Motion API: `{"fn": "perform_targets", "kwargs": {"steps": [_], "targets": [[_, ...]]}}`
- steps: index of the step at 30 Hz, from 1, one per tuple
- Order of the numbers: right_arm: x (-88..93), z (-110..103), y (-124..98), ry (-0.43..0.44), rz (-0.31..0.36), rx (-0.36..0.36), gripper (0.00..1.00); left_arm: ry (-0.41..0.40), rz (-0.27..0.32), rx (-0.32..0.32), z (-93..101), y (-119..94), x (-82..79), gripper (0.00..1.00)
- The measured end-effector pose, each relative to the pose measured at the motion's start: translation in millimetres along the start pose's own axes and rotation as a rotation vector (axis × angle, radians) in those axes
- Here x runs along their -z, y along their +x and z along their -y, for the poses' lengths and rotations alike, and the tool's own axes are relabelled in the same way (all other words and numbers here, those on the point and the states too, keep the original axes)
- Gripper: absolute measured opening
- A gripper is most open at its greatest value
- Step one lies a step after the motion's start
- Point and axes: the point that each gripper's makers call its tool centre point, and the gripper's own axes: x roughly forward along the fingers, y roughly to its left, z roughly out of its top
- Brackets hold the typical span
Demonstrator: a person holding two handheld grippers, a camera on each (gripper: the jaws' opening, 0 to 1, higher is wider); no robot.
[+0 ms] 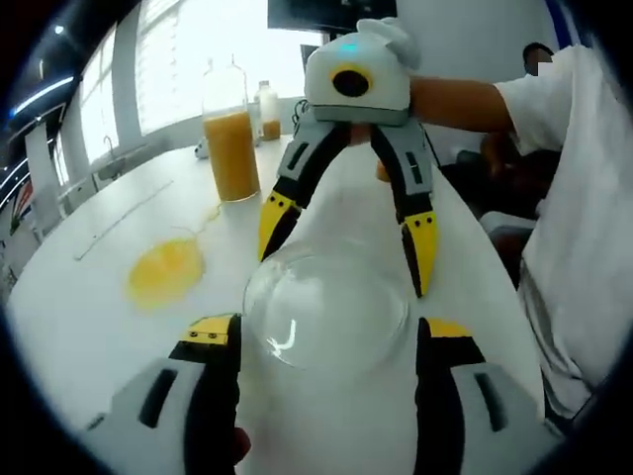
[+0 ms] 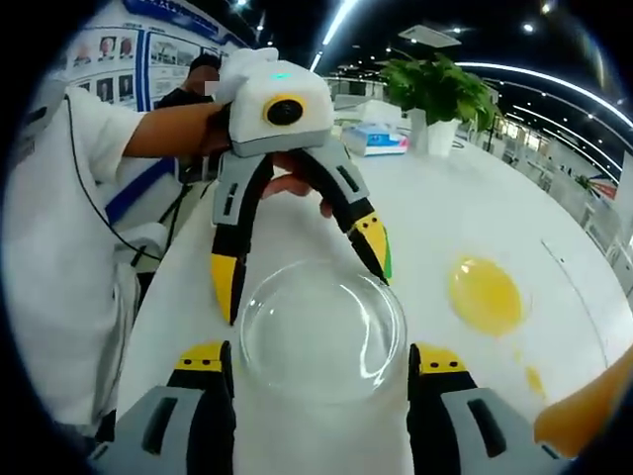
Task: Open the Petri dish lid, place the lid on the table, pour the liquid culture medium into the Petri dish, pick up the Petri dish lid from the table, and close the Petri dish
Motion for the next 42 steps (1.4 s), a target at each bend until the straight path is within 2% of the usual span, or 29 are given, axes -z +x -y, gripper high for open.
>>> {"fn": "perform_targets", "kwargs": {"steps": [9, 14, 26, 35, 42], "targets": [[0.2, 1.8, 3.2, 0.007, -0.009, -0.007, 0.61, -0.011, 0.003, 0.014, -0.4, 0.4, 1.4, 0.62], [0.6, 1.8, 4.7, -0.004, -0.021, -0.001, 0.61, -0.029, 0.015, 0.0, -5.3, 1.4, 0.9, 0.58], [1.5, 3.6, 5.8, -0.004, -0.041, 0.004, 0.6, -0.037, 0.036, -0.005, -7.5, 3.0, 0.9, 0.58], [0.6, 3.0, 6.2, -0.02, -0.076, -0.006, 0.6, -0.043, 0.016, -0.014, -6.6, 2.3, 1.2, 0.57], [-7.7, 11.2, 1.9, -0.046, -0.086, 0.008, 0.59, -0.015, 0.021, -0.041, -14.9, -3.8, -9.4, 0.57]]}}
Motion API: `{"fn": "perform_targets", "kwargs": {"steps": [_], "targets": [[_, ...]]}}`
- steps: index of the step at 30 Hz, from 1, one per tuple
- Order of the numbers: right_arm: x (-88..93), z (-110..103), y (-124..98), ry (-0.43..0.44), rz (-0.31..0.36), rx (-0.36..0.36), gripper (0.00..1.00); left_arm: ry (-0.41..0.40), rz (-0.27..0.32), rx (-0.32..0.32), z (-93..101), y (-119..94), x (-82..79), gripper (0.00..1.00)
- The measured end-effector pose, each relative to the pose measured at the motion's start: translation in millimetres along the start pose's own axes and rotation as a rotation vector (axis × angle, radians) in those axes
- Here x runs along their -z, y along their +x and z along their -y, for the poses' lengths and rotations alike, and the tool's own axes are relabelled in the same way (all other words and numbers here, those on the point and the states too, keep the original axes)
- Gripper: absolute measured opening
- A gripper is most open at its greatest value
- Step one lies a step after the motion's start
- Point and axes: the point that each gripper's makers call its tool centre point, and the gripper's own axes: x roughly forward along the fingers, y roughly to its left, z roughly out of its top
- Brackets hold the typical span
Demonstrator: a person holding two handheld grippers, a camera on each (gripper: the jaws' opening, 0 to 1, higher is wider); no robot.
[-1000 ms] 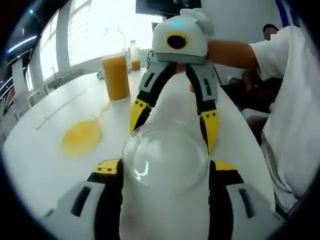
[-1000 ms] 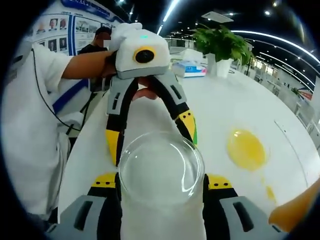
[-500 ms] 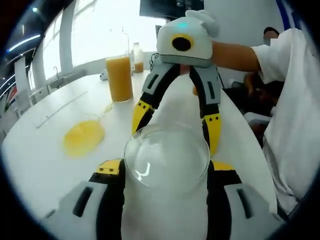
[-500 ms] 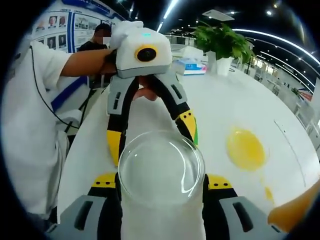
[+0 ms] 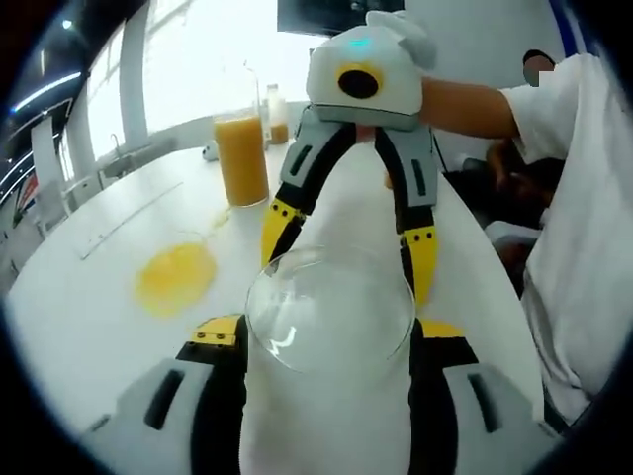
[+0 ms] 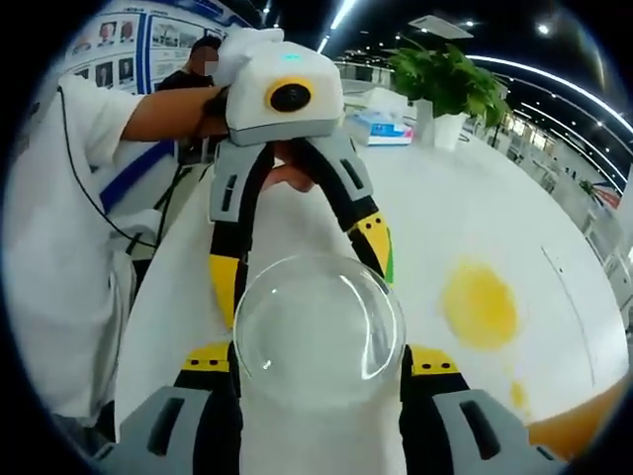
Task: Open the Petri dish lid, place the lid on the table, pour the liquid culture medium into the Petri dish, pick up the Petri dish lid from the table, and close the Petri dish
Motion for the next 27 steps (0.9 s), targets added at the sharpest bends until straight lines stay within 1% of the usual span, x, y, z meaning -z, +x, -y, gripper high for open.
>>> {"fn": "perform_targets", "kwargs": {"steps": [2, 4, 5, 8, 13, 18, 20, 24, 27], "targets": [[-2.4, 6.5, -1.5, -0.016, -0.011, 0.006, 0.59, 0.004, -0.002, -0.007, -3.2, -1.4, -1.5, 0.57], [-3.1, 9.5, -3.5, -0.045, -0.031, 0.012, 0.58, 0.042, -0.013, -0.016, -9.0, -2.6, -0.3, 0.57], [-4.9, 11.1, -4.1, -0.055, -0.034, 0.017, 0.58, 0.046, -0.019, -0.02, -10.3, -2.2, 0.2, 0.57], [-5.1, 15.6, -4.2, -0.06, -0.057, 0.021, 0.58, 0.041, -0.019, -0.027, -14.7, -1.8, -1.1, 0.57], [-1.7, 16.8, -2.1, -0.074, -0.071, 0.027, 0.58, 0.037, -0.037, -0.036, -18.1, -0.3, 3.2, 0.57], [-7.4, 22.7, -6.3, -0.089, -0.065, 0.041, 0.58, 0.045, -0.024, -0.049, -21.1, -3.6, -4.8, 0.57], [-9.9, 25.3, -6.9, -0.1, -0.066, 0.051, 0.58, 0.059, -0.028, -0.059, -23.8, -4.3, -7.6, 0.57], [-12.7, 36.6, -8.7, -0.115, -0.077, 0.068, 0.58, 0.08, -0.041, -0.077, -36.2, -4.4, -11.0, 0.57], [-14.2, 43.7, -9.8, -0.122, -0.086, 0.079, 0.58, 0.092, -0.048, -0.084, -40.7, -4.2, -14.6, 0.58]]}}
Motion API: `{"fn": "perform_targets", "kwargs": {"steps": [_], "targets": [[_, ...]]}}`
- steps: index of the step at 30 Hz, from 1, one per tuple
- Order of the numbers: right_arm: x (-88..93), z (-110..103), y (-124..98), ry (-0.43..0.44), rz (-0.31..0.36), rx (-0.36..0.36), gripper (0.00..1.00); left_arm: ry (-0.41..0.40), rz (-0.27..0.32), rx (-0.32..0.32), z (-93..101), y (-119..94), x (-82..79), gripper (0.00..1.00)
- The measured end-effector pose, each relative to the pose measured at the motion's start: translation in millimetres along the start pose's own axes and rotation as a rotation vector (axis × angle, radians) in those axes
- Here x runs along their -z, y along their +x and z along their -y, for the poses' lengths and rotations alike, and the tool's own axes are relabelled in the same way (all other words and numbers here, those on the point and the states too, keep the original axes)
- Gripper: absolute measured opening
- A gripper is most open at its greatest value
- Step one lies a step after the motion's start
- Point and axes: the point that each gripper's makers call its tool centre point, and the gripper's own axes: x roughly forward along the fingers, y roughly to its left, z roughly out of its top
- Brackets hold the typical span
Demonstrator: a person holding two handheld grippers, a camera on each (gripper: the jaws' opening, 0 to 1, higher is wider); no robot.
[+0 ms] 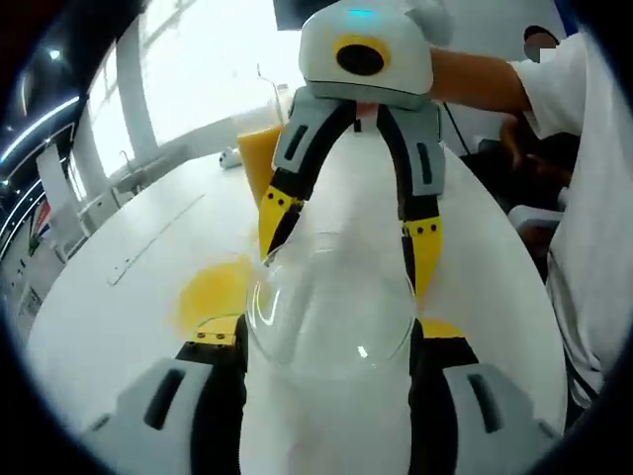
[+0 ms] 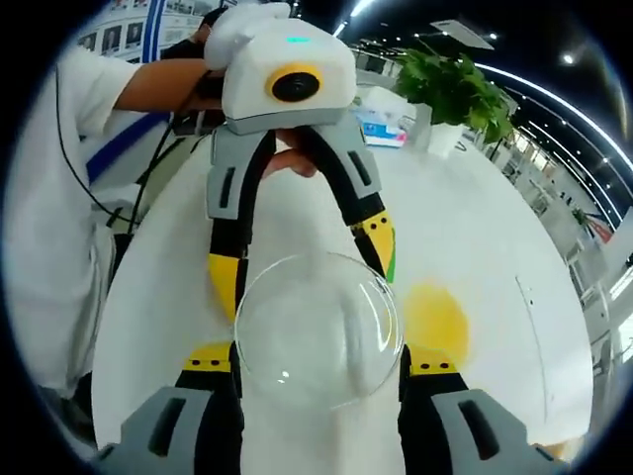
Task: Open the Petri dish lid, place the lid on the table, pour the liquid culture medium into the Petri dish, pick up the Petri dish lid from the table, and close the Petri dish
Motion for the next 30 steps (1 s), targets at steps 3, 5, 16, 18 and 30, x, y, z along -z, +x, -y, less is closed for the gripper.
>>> {"fn": "perform_targets", "kwargs": {"steps": [3, 5, 16, 18, 30], "targets": [[-0.4, 5.8, -1.3, -0.011, -0.008, 0.01, 0.58, 0.013, -0.009, -0.009, -3.1, 0.6, -4.7, 0.58], [-0.8, 11.8, -1.9, -0.02, -0.014, 0.02, 0.58, 0.024, -0.013, -0.022, -7.7, -0.1, -6.2, 0.58], [-6.4, 44.0, -1.5, -0.069, -0.069, 0.067, 0.58, 0.062, -0.007, -0.077, -38.7, -0.5, -15.2, 0.58], [-5.6, 51.8, -0.4, -0.083, -0.085, 0.078, 0.58, 0.075, -0.004, -0.097, -46.5, 0.9, -17.6, 0.58], [-5.3, 84.8, 4.9, -0.088, -0.14, 0.099, 0.58, 0.076, -0.001, -0.135, -80.6, 7.6, -18.3, 0.58]]}}
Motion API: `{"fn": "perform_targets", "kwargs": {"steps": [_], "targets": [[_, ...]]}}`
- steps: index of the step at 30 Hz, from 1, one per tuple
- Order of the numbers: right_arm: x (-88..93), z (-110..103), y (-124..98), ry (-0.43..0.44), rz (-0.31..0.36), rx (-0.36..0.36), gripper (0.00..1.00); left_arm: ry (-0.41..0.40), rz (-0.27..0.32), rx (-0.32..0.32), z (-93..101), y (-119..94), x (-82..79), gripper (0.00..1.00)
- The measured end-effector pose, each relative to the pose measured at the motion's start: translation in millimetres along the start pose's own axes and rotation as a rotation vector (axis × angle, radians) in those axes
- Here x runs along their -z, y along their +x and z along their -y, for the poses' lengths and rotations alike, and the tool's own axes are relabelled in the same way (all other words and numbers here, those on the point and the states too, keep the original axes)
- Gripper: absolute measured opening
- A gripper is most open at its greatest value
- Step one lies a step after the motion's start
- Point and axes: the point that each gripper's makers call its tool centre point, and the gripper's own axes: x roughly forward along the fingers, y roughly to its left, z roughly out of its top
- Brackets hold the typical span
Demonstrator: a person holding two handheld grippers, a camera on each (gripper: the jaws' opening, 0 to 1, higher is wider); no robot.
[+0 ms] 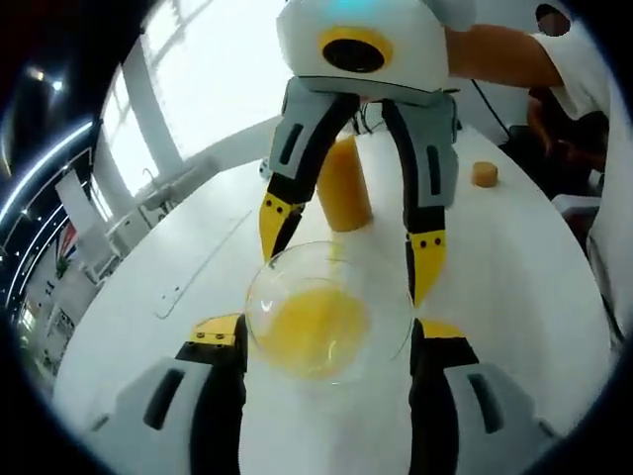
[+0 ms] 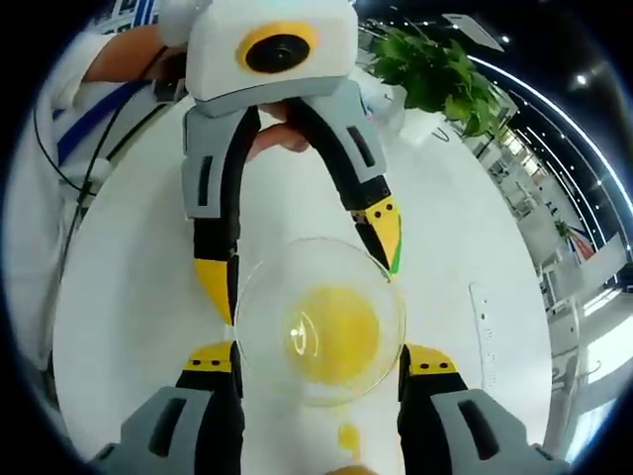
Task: Open the Petri dish lid, place the lid on the table, pour the liquid culture medium into the Petri dish, pick up the Petri dish lid from the table, and close the Petri dish
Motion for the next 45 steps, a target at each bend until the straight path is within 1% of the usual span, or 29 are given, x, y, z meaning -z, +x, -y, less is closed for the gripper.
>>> {"fn": "perform_targets", "kwargs": {"steps": [3, 6, 8, 17, 23, 28, 30, 34, 38, 45], "targets": [[3.7, 0.3, 2.1, -0.003, -0.021, -0.008, 0.58, -0.005, 0.001, -0.003, -2.9, 3.3, 1.9, 0.58], [6.7, 8.4, 8.5, -0.007, -0.039, -0.006, 0.58, -0.003, -0.005, -0.015, -8.6, 8.1, 4.5, 0.58], [8.4, 3.6, 7.2, -0.009, -0.047, -0.007, 0.58, -0.007, -0.012, -0.014, -11.4, 10.8, 7.0, 0.58], [15.6, 7.1, 19.0, -0.002, -0.101, -0.026, 0.58, -0.025, -0.022, -0.002, -15.1, 21.5, 15.2, 0.58], [19.3, 9.7, 22.9, 0.004, -0.135, -0.06, 0.58, -0.046, -0.015, 0.009, -16.7, 24.5, 16.6, 0.58], [21.2, 8.9, 27.5, -0.001, -0.161, -0.08, 0.58, -0.065, -0.013, 0.015, -17.6, 29.0, 21.2, 0.58], [23.5, 13.0, 32.1, 0.002, -0.167, -0.093, 0.58, -0.072, -0.012, 0.017, -17.3, 30.3, 23.0, 0.58], [25.2, 12.2, 35.0, 0.0, -0.175, -0.114, 0.58, -0.088, -0.011, 0.021, -16.9, 32.3, 26.4, 0.58], [25.2, 12.5, 35.8, -0.008, -0.179, -0.121, 0.58, -0.109, -0.008, 0.022, -17.8, 32.9, 30.2, 0.58], [28.3, 12.9, 38.1, -0.007, -0.181, -0.137, 0.59, -0.15, 0.006, 0.037, -15.9, 34.8, 32.0, 0.59]]}}
